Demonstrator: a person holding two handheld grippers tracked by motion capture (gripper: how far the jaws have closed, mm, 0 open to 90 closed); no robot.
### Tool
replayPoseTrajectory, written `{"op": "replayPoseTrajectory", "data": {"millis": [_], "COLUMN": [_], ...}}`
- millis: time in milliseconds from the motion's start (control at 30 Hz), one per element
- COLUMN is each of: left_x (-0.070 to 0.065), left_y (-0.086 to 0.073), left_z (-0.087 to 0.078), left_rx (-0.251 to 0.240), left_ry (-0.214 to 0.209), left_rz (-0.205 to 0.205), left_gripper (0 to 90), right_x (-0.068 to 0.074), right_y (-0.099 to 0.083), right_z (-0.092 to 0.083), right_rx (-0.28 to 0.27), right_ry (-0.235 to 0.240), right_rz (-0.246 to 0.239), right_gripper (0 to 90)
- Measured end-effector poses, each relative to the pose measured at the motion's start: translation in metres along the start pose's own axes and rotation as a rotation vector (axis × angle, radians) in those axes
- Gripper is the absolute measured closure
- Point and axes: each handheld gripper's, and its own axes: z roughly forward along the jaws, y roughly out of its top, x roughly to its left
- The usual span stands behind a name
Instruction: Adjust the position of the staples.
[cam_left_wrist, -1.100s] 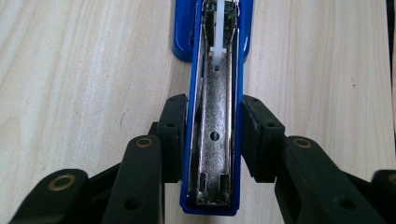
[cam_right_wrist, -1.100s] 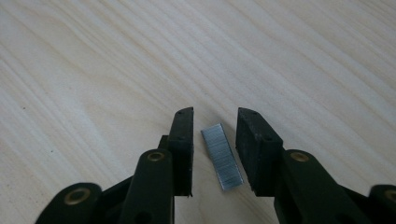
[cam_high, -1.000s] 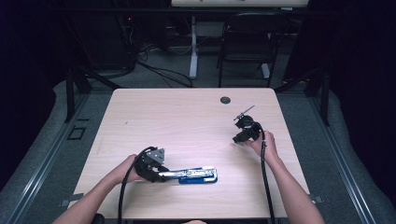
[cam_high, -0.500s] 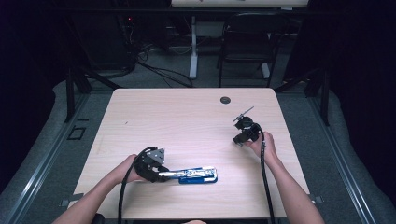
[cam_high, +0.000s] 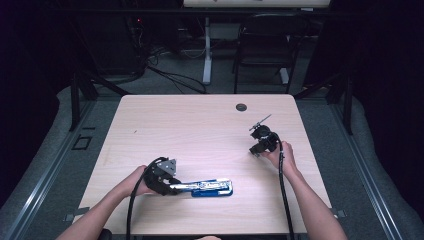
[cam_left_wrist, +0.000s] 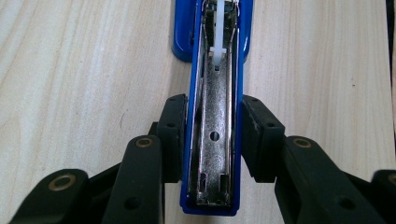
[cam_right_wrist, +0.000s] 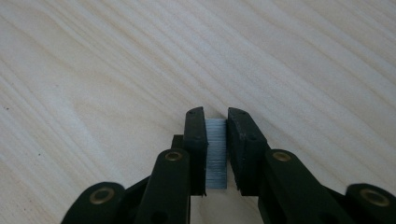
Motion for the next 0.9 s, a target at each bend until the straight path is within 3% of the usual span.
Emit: {"op": "replayPoseTrajectory", "data": {"millis": [467,500,633,767,800,833,867,900], "left_x": [0.0,0.0,0.0,0.0,0.0,0.0,0.0,0.0], "left_y": [0.0,0.0,0.0,0.0,0.0,0.0,0.0,0.0], "left_z": [0.0,0.0,0.0,0.0,0.0,0.0,0.0,0.0], "left_rx": [0.002,0.002,0.001,0.0,-0.002,-0.002,0.001,0.001], "left_ry": [0.004,0.004,0.004,0.003,0.009,0.009,0.004,0.003], "left_rz": [0.003,0.003,0.002,0.002,0.001,0.001,0.002,0.002], "left_gripper": [64.2,64.2,64.2,64.2,64.2,64.2,64.2,64.2], "right_x": [-0.001,0.001,0.002,0.005,0.007,0.006,0.008,0.007], "right_y": [0.0,0.0,0.002,0.001,0.0,0.002,0.001,0.002], "right_z": [-0.013,-0.012,-0.016,-0.019,-0.017,-0.02,-0.02,-0.022], "right_rx": [-0.036,-0.06,-0.034,-0.041,-0.069,-0.036,-0.053,-0.034], "right_ry": [0.01,0.014,0.018,0.021,0.024,0.026,0.035,0.032], "right_rz": [0.01,0.024,-0.006,-0.012,0.005,-0.019,-0.006,-0.027], "right_gripper": [78.4,78.5,78.4,78.5,78.4,78.4,78.4,78.4]}}
